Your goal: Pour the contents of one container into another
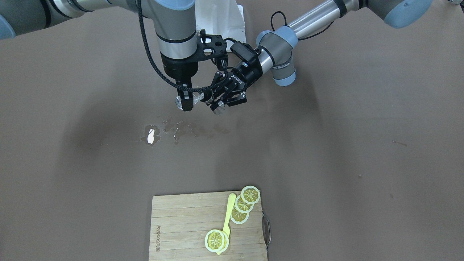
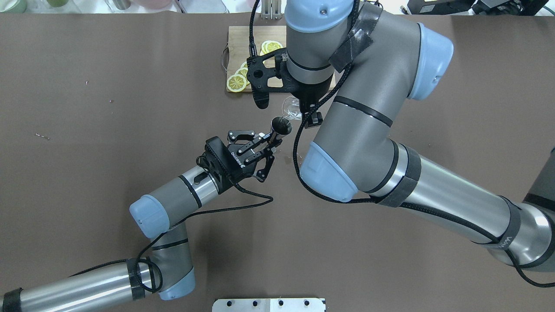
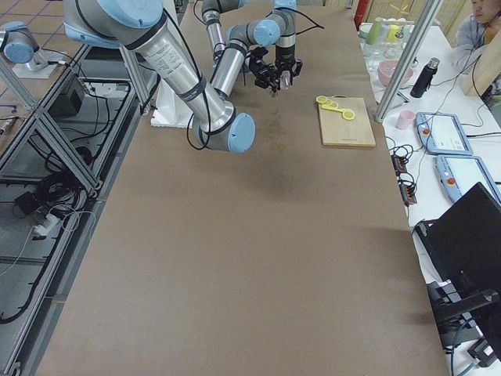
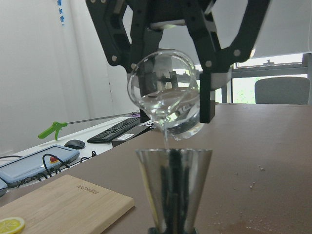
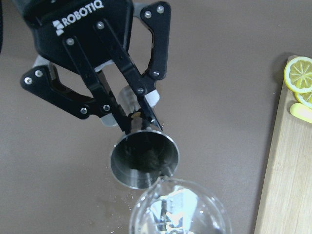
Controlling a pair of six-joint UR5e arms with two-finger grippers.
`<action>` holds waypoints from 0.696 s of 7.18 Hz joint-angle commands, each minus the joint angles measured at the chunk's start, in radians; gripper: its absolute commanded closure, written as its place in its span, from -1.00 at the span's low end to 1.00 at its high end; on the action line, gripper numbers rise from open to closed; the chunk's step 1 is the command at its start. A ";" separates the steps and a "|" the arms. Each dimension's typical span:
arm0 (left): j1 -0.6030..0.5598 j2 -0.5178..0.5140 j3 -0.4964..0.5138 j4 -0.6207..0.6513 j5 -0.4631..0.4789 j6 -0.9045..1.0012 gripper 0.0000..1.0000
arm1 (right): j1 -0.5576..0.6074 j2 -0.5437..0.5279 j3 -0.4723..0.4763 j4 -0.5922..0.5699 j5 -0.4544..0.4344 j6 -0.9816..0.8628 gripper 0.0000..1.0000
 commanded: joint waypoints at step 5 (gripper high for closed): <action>-0.001 -0.005 0.000 0.018 0.000 0.000 1.00 | 0.006 -0.014 0.072 -0.003 0.036 0.014 1.00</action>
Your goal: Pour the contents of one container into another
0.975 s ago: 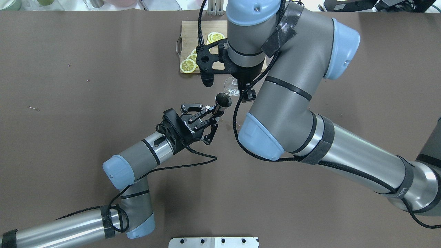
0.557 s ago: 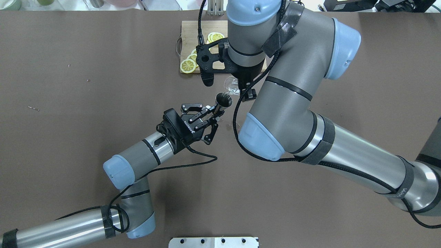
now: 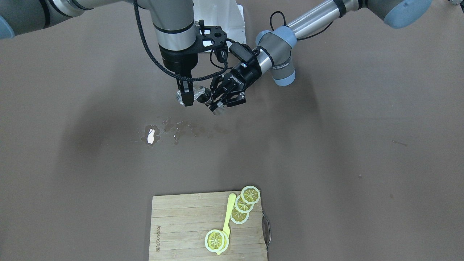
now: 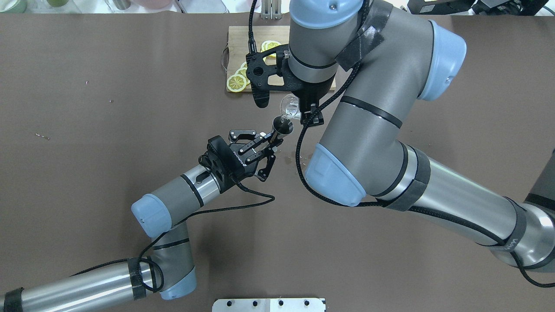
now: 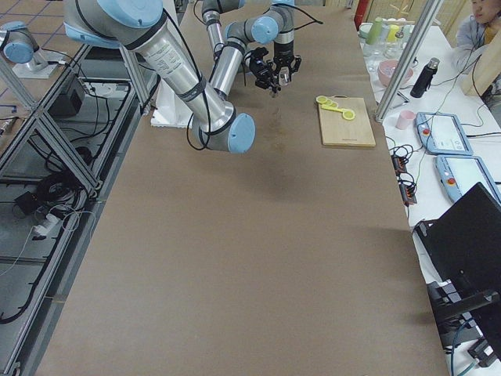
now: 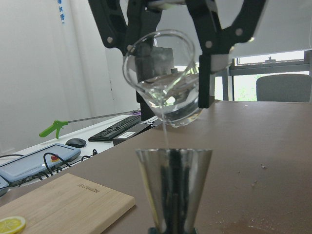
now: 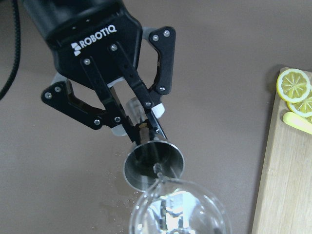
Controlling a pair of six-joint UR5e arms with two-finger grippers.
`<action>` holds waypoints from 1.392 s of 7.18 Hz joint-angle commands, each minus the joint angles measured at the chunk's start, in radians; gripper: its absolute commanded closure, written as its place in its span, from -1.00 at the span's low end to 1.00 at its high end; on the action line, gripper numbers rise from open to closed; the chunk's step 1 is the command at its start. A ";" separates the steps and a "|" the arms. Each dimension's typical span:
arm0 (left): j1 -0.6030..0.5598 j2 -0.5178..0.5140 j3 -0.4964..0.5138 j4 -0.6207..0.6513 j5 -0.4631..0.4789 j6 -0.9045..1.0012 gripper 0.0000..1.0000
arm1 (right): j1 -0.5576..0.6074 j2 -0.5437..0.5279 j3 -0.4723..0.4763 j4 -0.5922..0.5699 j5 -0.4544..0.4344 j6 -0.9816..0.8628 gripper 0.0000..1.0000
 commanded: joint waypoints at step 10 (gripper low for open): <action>-0.010 0.000 -0.001 0.001 0.000 0.000 1.00 | 0.224 -0.262 0.194 0.187 0.337 0.010 1.00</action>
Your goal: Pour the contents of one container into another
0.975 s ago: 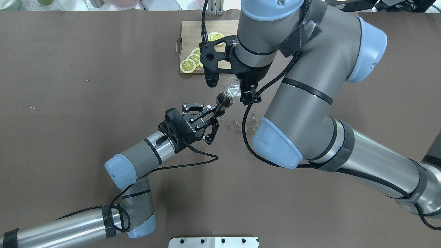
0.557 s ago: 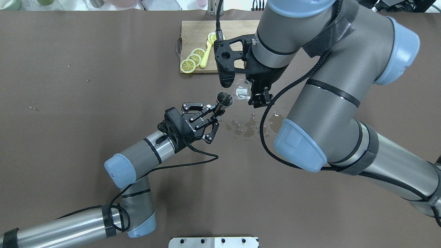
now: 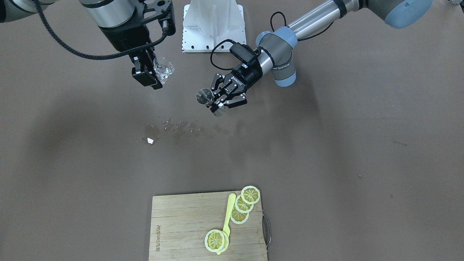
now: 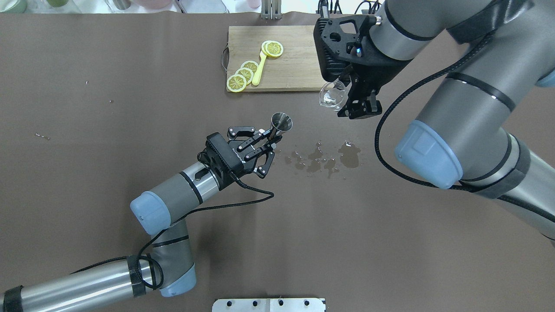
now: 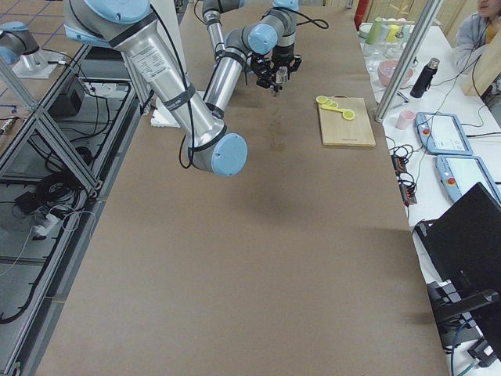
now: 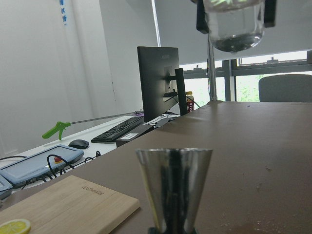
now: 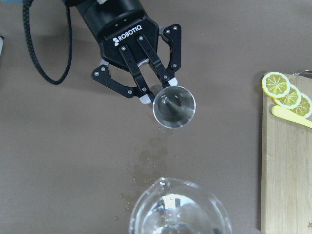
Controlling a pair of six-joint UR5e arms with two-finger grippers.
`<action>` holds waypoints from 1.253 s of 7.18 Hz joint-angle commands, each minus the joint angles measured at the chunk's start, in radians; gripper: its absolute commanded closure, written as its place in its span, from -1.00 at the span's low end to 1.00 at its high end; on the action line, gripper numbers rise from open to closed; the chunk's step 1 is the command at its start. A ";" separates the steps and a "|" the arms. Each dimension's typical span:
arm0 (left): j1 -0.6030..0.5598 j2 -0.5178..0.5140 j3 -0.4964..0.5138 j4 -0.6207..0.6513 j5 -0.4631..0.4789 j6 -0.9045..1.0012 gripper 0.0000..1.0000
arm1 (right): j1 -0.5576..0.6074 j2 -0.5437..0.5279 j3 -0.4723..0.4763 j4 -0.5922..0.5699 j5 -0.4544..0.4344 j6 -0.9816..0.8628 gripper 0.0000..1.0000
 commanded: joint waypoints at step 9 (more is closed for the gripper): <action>-0.196 0.041 -0.003 0.021 0.005 0.008 1.00 | 0.303 -0.368 -0.197 0.600 0.416 -0.005 1.00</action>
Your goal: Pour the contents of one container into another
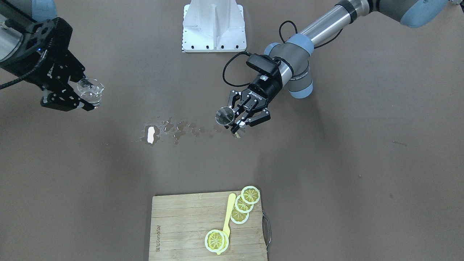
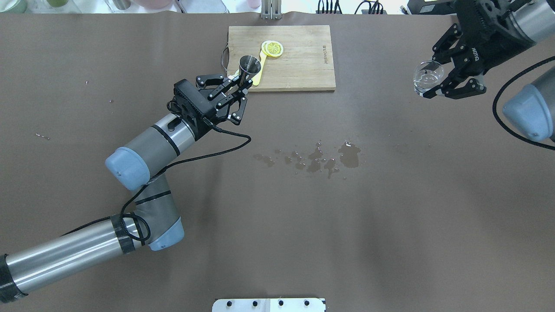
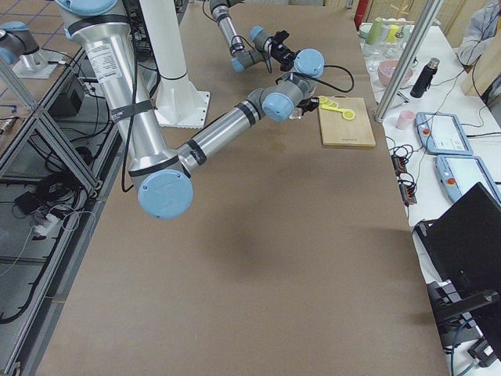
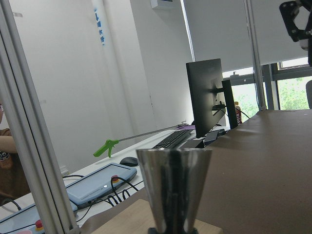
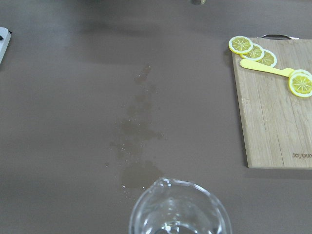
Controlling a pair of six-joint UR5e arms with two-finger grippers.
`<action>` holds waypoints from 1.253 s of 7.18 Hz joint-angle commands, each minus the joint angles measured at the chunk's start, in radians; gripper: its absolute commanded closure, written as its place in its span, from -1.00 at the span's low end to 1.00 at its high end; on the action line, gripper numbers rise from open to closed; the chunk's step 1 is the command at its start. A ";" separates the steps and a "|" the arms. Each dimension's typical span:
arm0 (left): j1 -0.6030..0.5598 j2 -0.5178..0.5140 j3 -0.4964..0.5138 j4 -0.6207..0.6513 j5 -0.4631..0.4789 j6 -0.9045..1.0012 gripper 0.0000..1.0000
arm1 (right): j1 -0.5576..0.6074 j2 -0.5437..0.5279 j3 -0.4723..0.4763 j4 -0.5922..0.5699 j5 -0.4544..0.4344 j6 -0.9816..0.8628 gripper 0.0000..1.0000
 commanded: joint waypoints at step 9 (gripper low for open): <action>-0.225 0.087 0.040 0.080 -0.114 -0.009 1.00 | 0.033 -0.101 -0.381 0.678 0.039 0.245 1.00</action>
